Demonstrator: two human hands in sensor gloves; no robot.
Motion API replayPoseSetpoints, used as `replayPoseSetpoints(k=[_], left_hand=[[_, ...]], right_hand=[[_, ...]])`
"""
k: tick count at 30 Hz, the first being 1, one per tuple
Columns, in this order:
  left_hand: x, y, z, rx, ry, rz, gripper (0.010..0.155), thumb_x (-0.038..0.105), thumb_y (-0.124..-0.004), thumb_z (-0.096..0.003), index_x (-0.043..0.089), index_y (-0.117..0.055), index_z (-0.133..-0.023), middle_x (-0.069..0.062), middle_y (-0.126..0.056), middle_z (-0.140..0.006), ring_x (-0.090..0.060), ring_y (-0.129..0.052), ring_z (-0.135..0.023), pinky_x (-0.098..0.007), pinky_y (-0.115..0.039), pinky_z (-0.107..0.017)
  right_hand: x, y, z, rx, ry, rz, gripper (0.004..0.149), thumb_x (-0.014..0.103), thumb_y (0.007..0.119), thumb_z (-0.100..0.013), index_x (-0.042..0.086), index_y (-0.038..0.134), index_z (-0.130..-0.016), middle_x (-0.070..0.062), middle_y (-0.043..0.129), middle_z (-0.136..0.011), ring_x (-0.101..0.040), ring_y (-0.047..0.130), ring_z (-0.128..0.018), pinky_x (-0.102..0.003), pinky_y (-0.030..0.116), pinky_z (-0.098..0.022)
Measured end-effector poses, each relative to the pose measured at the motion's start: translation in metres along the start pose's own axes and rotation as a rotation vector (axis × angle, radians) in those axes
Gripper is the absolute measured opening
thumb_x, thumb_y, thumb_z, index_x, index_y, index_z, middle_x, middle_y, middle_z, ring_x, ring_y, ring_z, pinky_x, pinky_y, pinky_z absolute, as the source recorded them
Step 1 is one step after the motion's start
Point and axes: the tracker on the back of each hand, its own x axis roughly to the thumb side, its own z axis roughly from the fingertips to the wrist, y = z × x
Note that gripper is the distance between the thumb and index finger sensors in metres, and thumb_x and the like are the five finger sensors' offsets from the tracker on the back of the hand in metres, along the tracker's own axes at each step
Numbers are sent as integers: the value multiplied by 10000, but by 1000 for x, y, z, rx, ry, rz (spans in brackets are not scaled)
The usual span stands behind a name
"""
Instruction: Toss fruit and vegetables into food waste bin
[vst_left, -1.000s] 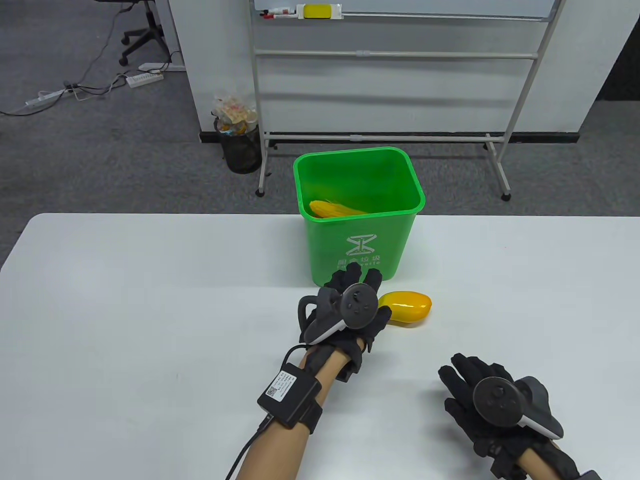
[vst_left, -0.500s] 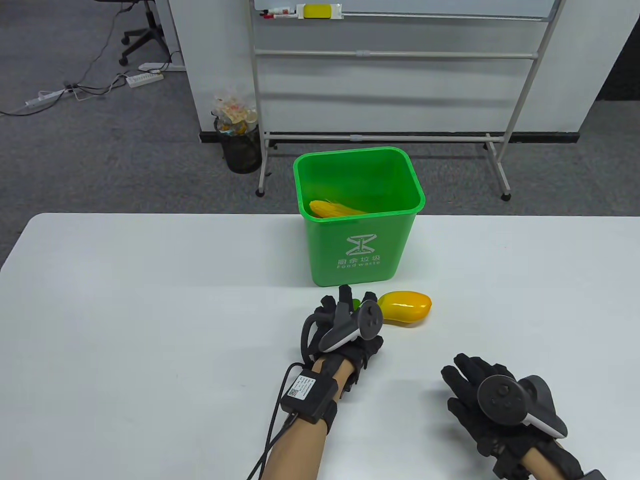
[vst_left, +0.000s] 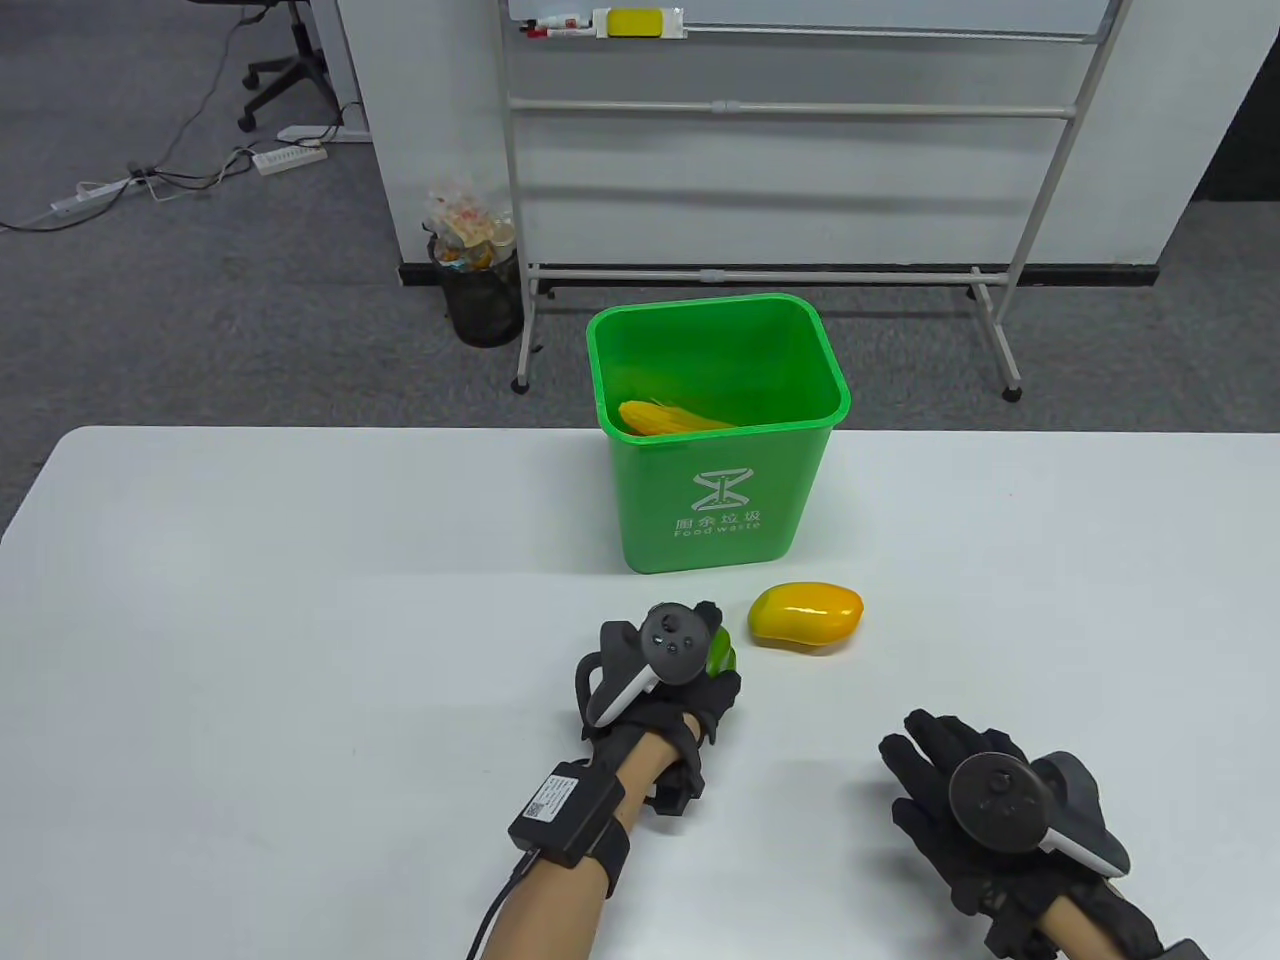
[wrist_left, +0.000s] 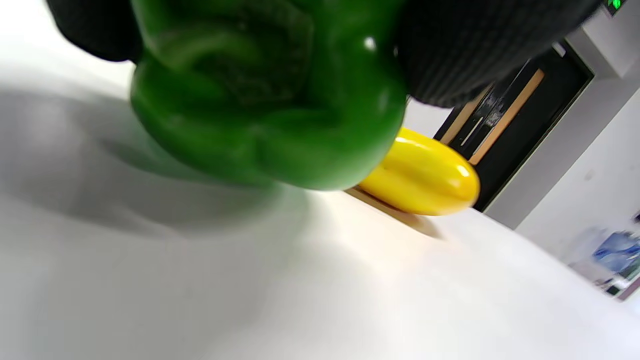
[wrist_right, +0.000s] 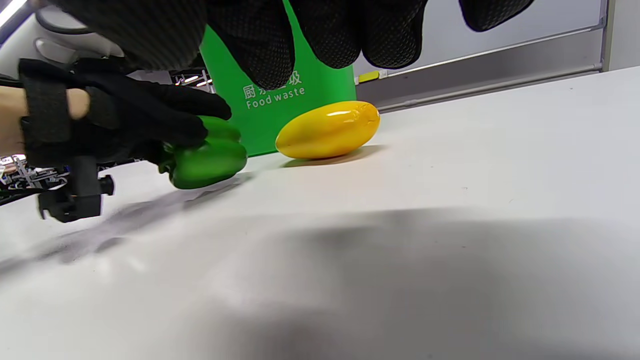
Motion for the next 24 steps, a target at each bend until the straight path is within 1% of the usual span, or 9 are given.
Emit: replayPoseSetpoints(k=[9, 11, 13, 16, 18, 20, 21, 22, 24], left_hand=[[-13, -12, 45, -172, -98, 412, 774, 593, -709, -433, 139, -536, -1035, -361, -630, -995, -580, -894, -726, -616, -820, -497], [-11, -20, 55, -265, -114, 577, 780, 613, -681, -441, 123, -546, -1031, -366, -662, -977, -556, -942, -692, -593, -859, -472], [-4, -30, 65, -431, -147, 873, 791, 620, -658, -456, 93, -539, -1034, -375, -677, -968, -551, -967, -665, -588, -874, -453], [20, -18, 67, -499, -224, 1107, 789, 607, -664, -477, 66, -541, -1038, -387, -671, -969, -571, -958, -658, -605, -858, -450], [49, 19, 54, -456, -336, 1126, 788, 627, -645, -486, 90, -525, -1050, -364, -667, -987, -543, -960, -683, -581, -865, -473], [89, 89, 28, -308, -455, 1167, 786, 648, -613, -488, 122, -499, -1061, -329, -655, -1014, -506, -960, -720, -552, -871, -509], [100, 113, 18, -237, -468, 1197, 792, 655, -596, -485, 128, -474, -1064, -317, -640, -1025, -493, -951, -740, -542, -868, -525], [112, 149, 4, -128, -420, 1234, 823, 656, -564, -482, 108, -385, -1069, -311, -585, -1050, -495, -907, -794, -549, -843, -567], [114, 187, -19, 2, -243, 1215, 967, 696, -495, -446, 35, -104, -1033, -388, -238, -1070, -618, -646, -905, -649, -662, -648]], right_hand=[[0, 3, -1, 21, 4, 7, 689, 479, 702, -433, 180, 598, -1045, -133, 479, -1123, -450, 550, -1060, -724, 419, -720], [0, 4, -2, 24, 3, 11, 689, 479, 701, -433, 181, 599, -1045, -142, 478, -1122, -451, 550, -1059, -723, 422, -720], [1, 5, -2, 28, 1, 15, 689, 480, 701, -433, 181, 597, -1045, -129, 480, -1123, -449, 552, -1059, -722, 422, -720], [3, 6, -3, 33, -3, 22, 688, 481, 699, -433, 181, 597, -1045, -130, 479, -1123, -449, 553, -1058, -722, 423, -719], [3, 6, -3, 32, -3, 24, 688, 482, 698, -434, 183, 597, -1045, -130, 478, -1123, -448, 554, -1058, -721, 426, -720], [3, 5, -3, 28, -4, 24, 687, 483, 696, -434, 185, 596, -1044, -129, 479, -1123, -448, 557, -1057, -719, 429, -719], [3, 5, -3, 27, -2, 23, 687, 484, 696, -434, 184, 597, -1044, -135, 479, -1122, -448, 558, -1057, -720, 430, -718], [3, 6, -3, 30, 0, 23, 686, 484, 695, -435, 186, 595, -1045, -129, 480, -1122, -447, 555, -1058, -720, 430, -718], [4, 6, -3, 34, 2, 22, 688, 484, 695, -435, 184, 594, -1045, -129, 478, -1123, -447, 556, -1057, -720, 429, -718]])
